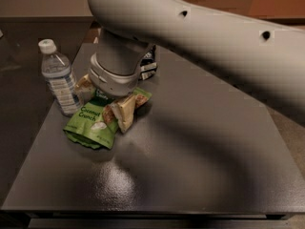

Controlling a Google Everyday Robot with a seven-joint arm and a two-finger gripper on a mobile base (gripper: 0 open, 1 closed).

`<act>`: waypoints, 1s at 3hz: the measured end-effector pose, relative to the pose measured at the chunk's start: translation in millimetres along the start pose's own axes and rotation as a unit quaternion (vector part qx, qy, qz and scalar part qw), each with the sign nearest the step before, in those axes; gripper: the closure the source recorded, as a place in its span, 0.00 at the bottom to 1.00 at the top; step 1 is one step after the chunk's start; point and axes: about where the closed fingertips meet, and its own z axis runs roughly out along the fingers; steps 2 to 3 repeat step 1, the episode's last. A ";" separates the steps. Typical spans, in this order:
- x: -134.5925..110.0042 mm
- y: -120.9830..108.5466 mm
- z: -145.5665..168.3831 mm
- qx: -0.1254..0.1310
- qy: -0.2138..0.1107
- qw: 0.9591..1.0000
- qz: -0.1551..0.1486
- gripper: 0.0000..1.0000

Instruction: Move green rice chip bag near blue plastic bottle

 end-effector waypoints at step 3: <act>0.0 0.0 0.0 0.000 0.000 1.000 0.000 0.00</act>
Offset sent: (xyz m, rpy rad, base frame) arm 0.0000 0.0000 0.0000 0.0000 0.0000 0.0000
